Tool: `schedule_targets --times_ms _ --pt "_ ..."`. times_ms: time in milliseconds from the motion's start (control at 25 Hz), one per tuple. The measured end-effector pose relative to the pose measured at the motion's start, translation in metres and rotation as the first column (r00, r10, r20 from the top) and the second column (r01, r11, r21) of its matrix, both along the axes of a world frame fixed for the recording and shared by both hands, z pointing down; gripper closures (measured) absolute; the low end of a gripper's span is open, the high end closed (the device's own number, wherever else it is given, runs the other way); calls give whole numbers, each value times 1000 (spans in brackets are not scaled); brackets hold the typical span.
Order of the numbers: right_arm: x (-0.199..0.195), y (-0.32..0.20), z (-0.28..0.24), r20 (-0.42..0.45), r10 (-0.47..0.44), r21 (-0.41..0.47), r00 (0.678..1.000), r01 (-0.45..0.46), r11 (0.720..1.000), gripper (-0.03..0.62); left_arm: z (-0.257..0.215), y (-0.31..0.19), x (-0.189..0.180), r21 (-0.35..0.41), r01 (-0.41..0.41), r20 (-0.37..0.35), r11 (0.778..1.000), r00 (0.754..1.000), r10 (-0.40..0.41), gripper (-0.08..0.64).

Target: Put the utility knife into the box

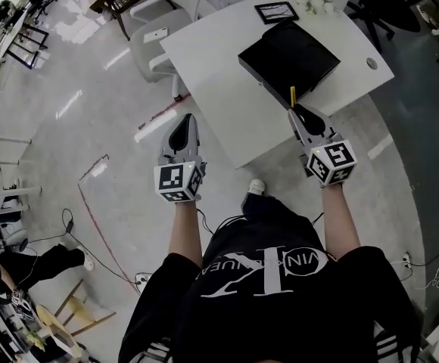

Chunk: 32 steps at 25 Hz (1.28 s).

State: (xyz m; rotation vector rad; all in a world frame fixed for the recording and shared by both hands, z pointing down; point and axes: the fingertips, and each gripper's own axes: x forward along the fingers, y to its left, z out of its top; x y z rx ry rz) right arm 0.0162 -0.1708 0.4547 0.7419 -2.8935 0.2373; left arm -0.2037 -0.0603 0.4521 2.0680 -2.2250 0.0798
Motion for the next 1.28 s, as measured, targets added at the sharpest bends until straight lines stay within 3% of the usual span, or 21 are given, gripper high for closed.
schedule_targets --times_ms 640,880,1040,1280 --pt "-31 -57 6 -66 -17 -1 998 17 1000 520 9 -81 -10 -1 -74 -29 997 997 74 555" --pt "-50 -82 16 -179 -2 -6 984 1 1000 520 9 -120 -17 -4 -142 -16 990 990 142 555" --pt "-60 -95 35 -294 10 -45 956 -25 999 520 15 -150 -27 -23 -206 -1 978 979 206 555" --pt "-71 -115 51 -393 16 -117 919 -67 991 520 12 -193 -36 -40 -280 -10 959 960 280 555"
